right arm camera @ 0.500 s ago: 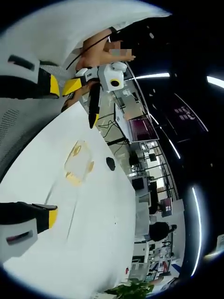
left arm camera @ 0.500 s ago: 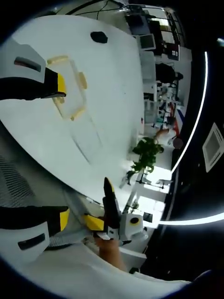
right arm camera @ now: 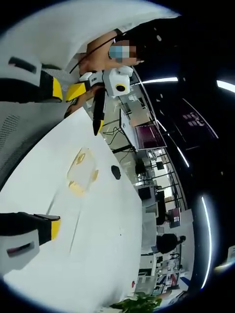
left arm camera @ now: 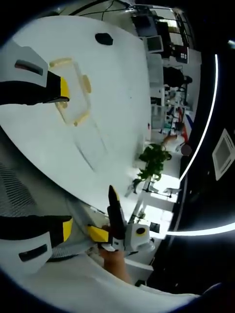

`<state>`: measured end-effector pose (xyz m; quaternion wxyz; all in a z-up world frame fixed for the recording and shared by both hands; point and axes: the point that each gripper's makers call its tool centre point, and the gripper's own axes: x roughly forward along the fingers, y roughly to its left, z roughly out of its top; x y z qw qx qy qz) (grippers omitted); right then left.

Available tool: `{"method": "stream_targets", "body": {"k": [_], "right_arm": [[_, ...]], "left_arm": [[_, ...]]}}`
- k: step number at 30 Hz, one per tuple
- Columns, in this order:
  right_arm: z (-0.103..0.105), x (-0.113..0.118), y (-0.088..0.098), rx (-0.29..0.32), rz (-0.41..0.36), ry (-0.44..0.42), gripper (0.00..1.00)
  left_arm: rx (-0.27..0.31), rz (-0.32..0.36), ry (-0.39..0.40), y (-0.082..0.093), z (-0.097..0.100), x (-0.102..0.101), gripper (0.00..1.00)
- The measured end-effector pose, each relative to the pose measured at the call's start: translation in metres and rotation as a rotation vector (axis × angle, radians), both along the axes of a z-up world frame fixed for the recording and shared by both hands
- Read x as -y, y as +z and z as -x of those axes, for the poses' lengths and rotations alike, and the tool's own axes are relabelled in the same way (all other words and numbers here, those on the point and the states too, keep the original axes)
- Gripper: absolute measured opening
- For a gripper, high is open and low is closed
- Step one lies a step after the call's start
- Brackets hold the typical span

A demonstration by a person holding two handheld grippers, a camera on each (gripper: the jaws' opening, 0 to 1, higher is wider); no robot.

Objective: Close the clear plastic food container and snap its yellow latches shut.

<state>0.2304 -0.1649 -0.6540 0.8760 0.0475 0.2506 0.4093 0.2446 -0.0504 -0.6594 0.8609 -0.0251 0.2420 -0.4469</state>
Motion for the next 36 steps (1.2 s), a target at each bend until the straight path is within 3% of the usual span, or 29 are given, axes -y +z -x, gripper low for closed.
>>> {"method": "stream_targets", "body": {"k": [36], "right_arm": [[-0.0003,0.0036,-0.0043,-0.012,0.022,-0.009,0.99]], "left_arm": [[-0.002,-0.008,-0.012,-0.001,0.0015,0.0012,0.94]]}}
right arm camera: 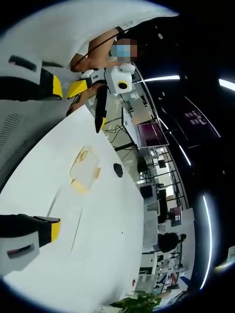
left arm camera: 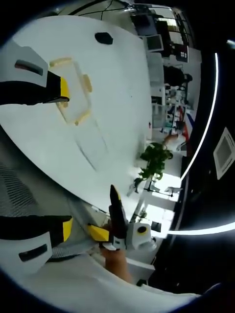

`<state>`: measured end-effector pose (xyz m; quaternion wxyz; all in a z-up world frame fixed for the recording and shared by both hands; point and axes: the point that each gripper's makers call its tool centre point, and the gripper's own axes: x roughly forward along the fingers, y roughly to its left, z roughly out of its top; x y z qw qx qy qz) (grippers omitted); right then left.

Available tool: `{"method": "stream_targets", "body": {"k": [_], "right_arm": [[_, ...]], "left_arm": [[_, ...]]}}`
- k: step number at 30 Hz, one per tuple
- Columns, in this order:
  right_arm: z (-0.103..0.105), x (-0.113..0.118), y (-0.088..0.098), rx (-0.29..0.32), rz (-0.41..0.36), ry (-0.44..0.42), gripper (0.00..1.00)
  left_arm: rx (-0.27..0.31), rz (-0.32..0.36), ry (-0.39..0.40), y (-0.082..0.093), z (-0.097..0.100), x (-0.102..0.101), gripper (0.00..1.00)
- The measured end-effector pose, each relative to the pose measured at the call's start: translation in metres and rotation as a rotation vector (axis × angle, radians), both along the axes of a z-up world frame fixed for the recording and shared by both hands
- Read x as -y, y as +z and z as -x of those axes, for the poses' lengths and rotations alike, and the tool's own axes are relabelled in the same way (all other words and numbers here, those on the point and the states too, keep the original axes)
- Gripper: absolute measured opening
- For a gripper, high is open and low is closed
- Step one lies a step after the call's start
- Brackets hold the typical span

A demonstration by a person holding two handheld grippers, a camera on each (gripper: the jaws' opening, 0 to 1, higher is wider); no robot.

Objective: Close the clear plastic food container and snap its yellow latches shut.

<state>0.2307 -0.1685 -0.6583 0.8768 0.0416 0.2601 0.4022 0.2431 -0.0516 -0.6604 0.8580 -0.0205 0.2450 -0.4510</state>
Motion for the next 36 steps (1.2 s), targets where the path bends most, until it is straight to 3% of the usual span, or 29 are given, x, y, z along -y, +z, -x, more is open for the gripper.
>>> {"method": "stream_targets", "body": {"k": [18,22,25,36], "right_arm": [[0.0,0.0,-0.003,0.001,0.023,0.004,0.97],[-0.001,-0.002,0.004,0.004,0.001,-0.018,0.97],[0.0,-0.004,0.003,0.008,0.027,-0.004,0.98],[-0.017,-0.003,0.018,0.05,0.045,-0.006,0.98]], "left_arm": [[0.005,-0.019,-0.024,-0.002,0.004,0.002,0.94],[0.027,0.012,-0.001,0.007,0.0,-0.002,0.92],[0.02,0.049,0.027,0.015,-0.002,-0.007,0.93],[0.05,0.023,0.043,0.025,-0.019,-0.028,0.94]]}}
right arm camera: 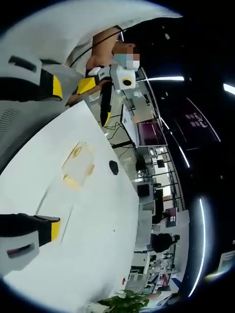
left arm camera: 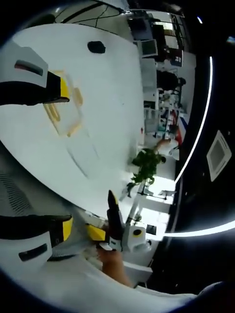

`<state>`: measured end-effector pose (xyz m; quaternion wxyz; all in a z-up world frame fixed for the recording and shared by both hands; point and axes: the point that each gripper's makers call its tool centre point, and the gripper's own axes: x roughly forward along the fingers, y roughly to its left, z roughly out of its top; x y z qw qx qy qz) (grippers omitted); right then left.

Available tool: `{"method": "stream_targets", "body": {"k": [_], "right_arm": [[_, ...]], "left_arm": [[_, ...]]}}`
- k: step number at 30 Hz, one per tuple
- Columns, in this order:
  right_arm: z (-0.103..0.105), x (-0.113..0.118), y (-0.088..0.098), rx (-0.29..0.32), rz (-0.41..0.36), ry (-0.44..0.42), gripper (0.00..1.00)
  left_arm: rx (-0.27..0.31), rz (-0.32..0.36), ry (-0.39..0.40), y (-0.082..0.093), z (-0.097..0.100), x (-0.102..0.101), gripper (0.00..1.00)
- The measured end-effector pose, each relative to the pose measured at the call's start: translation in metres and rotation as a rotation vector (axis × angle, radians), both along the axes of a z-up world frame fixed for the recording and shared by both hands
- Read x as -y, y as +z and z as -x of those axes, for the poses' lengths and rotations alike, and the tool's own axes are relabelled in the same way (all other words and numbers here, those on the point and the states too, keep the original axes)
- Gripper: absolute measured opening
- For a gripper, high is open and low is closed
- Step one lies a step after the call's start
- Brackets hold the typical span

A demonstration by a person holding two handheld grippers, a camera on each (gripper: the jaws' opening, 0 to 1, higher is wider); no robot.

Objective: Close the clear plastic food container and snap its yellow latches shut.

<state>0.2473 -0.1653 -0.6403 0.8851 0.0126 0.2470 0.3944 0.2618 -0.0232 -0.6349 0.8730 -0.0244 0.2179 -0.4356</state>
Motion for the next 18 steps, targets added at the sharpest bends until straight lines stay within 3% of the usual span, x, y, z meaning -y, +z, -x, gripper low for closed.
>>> {"method": "stream_targets", "body": {"k": [9,18], "right_arm": [[-0.011,-0.013,0.004,0.019,0.008,0.028,0.96],[-0.019,-0.023,0.001,0.032,0.043,0.054,0.96]], "left_arm": [[0.019,-0.031,0.007,0.004,-0.012,-0.019,0.95],[0.031,-0.08,-0.017,-0.002,-0.015,-0.029,0.93]]}}
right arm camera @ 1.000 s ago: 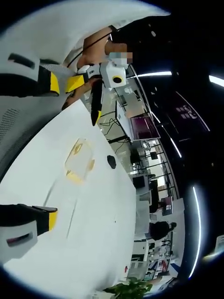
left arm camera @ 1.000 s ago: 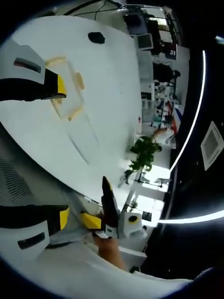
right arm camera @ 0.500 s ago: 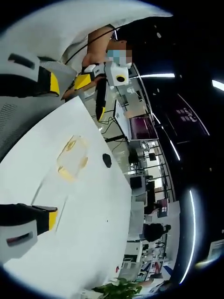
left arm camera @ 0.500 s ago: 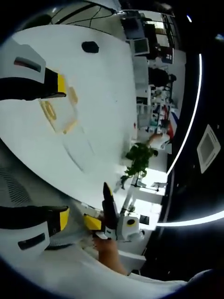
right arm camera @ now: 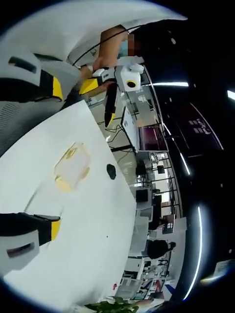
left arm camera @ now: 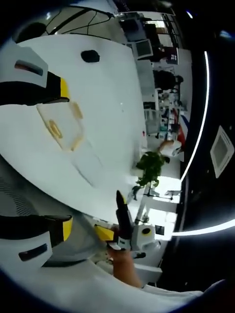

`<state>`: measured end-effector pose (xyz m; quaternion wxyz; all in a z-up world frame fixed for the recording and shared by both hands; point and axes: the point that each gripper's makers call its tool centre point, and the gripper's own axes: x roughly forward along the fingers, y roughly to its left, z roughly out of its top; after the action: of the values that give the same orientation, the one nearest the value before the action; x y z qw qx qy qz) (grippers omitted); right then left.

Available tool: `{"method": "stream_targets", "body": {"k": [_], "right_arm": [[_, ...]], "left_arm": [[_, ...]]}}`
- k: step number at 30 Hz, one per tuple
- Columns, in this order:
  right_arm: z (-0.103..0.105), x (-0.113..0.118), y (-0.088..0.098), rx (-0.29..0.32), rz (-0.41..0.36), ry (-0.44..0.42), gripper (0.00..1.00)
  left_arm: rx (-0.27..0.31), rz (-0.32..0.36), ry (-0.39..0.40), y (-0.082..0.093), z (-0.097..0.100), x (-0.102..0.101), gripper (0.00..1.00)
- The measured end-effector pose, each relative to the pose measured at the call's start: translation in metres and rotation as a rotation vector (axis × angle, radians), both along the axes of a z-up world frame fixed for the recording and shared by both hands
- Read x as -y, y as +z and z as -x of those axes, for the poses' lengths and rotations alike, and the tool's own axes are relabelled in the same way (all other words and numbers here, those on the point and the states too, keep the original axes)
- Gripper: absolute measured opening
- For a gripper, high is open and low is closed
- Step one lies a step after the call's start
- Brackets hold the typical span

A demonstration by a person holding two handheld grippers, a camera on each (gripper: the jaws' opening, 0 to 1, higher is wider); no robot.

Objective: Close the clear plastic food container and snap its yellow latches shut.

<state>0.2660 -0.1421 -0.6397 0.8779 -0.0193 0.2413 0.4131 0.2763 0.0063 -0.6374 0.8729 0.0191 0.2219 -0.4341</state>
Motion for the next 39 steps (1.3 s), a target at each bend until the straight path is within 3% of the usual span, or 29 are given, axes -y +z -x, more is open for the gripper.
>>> {"method": "stream_targets", "body": {"k": [18,31,39], "right_arm": [[-0.021,-0.007,-0.002,-0.004,0.044,0.044,0.95],[-0.041,-0.021,-0.006,0.023,0.126,0.114,0.94],[-0.057,-0.025,-0.007,0.041,0.157,0.135,0.94]], "left_arm": [[0.017,-0.131,-0.08,-0.016,-0.024,-0.02,0.9],[0.035,-0.157,-0.129,-0.017,-0.048,-0.033,0.89],[0.021,-0.207,-0.204,-0.027,-0.055,-0.039,0.88]]}}
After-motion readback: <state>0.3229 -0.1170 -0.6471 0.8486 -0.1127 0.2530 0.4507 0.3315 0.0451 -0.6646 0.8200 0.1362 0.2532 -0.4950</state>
